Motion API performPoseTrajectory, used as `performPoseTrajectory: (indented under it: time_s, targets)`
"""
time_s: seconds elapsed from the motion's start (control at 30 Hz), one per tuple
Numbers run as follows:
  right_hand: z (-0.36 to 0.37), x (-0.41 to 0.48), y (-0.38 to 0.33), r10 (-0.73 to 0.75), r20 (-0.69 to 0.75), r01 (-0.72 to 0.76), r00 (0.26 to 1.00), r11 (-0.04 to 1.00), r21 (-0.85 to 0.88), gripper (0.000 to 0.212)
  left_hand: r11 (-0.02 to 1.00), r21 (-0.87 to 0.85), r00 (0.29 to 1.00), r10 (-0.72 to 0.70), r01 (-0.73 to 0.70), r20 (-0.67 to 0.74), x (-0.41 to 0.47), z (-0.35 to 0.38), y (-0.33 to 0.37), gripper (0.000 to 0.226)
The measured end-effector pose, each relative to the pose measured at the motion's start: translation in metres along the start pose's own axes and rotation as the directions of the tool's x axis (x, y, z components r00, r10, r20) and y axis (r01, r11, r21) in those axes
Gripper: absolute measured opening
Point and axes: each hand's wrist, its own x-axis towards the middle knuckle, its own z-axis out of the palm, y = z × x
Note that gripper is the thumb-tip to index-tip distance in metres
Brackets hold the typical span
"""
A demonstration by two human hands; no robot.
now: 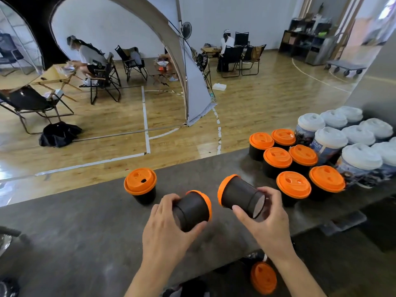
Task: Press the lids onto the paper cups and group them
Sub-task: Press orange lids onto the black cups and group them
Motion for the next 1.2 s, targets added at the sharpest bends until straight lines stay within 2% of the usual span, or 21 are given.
performPoseTrajectory:
  time_s: [0.07, 0.1, 0.37, 0.47, 0.53, 0.6, 0.63, 0.7, 0.73, 0.8, 0.87, 0.9, 0.93, 1.0, 1.07, 1.13, 1.2]
  targets:
    - [-0.006, 0.001, -0.006, -0.079, 0.03, 0.083, 0.996, 0.984, -0.155, 0.07, 0.977, 0.165, 0.988, 0.145, -0.136, -0.046, 0.005, -0.001, 0.005, 0.076]
    - [-0.007, 0.002, -0.009, -0.088, 0.054, 0.098, 0.995, 0.971, -0.22, 0.071, 0.966, 0.202, 0.985, 0.171, -0.159, -0.039, 0.008, -0.001, 0.008, 0.073]
    - [-0.016, 0.004, -0.024, -0.032, 0.141, 0.088, 0.989, 0.909, -0.407, 0.081, 0.933, 0.306, 0.982, 0.174, -0.189, 0.076, 0.019, 0.006, 0.021, 0.07]
    - [-0.018, 0.005, -0.023, -0.016, 0.133, 0.07, 0.991, 0.908, -0.412, 0.084, 0.92, 0.324, 0.975, 0.209, -0.22, 0.069, 0.025, 0.006, 0.021, 0.071]
    - [-0.017, 0.005, -0.02, 0.004, 0.1, 0.033, 0.995, 0.929, -0.368, 0.081, 0.959, 0.225, 0.985, 0.17, -0.175, 0.039, 0.027, 0.007, 0.023, 0.07]
    - [-0.016, 0.005, -0.014, 0.041, 0.02, -0.035, 0.999, 0.967, -0.254, 0.073, 0.999, -0.041, 0.999, 0.0, 0.002, 0.042, 0.026, 0.007, 0.025, 0.068]
    - [-0.016, 0.005, -0.011, 0.097, -0.019, -0.099, 0.995, 0.982, -0.162, 0.069, 0.975, -0.19, 0.992, -0.103, 0.114, 0.068, 0.026, 0.008, 0.025, 0.066]
    - [-0.013, 0.003, -0.006, 0.267, -0.042, -0.263, 0.963, 0.961, 0.087, 0.068, 0.834, -0.449, 0.947, -0.284, 0.32, 0.147, 0.026, 0.015, 0.022, 0.068]
    - [-0.011, 0.002, -0.003, 0.354, -0.027, -0.339, 0.935, 0.912, 0.232, 0.073, 0.726, -0.547, 0.908, -0.36, 0.416, 0.213, 0.027, 0.021, 0.02, 0.069]
    - [-0.005, -0.001, 0.003, 0.503, 0.067, -0.463, 0.862, 0.727, 0.507, 0.086, 0.418, -0.696, 0.798, -0.455, 0.583, 0.395, 0.027, 0.033, 0.018, 0.066]
    - [0.002, -0.001, 0.006, 0.563, 0.226, -0.526, 0.795, 0.454, 0.72, 0.084, 0.133, -0.745, 0.724, -0.395, 0.654, 0.565, 0.028, 0.04, 0.019, 0.06]
    - [0.006, -0.001, 0.006, 0.551, 0.301, -0.543, 0.779, 0.351, 0.763, 0.077, 0.068, -0.742, 0.713, -0.35, 0.667, 0.608, 0.03, 0.043, 0.018, 0.059]
    - [0.009, 0.0, 0.005, 0.538, 0.355, -0.563, 0.764, 0.288, 0.775, 0.07, 0.051, -0.742, 0.716, -0.314, 0.669, 0.624, 0.033, 0.046, 0.017, 0.06]
    - [0.014, 0.001, 0.008, 0.528, 0.407, -0.593, 0.746, 0.249, 0.766, 0.066, 0.116, -0.754, 0.75, -0.278, 0.647, 0.601, 0.041, 0.052, 0.014, 0.064]
    - [0.019, 0.004, 0.013, 0.482, 0.403, -0.577, 0.778, 0.295, 0.762, 0.07, 0.265, -0.758, 0.799, -0.291, 0.596, 0.527, 0.051, 0.06, 0.011, 0.068]
    - [0.023, 0.007, 0.02, 0.442, 0.31, -0.514, 0.842, 0.48, 0.71, 0.068, 0.449, -0.723, 0.85, -0.316, 0.526, 0.422, 0.063, 0.07, 0.013, 0.077]
    - [0.026, 0.011, 0.03, 0.412, 0.148, -0.425, 0.899, 0.74, 0.521, 0.076, 0.582, -0.676, 0.892, -0.322, 0.451, 0.317, 0.079, 0.083, 0.017, 0.08]
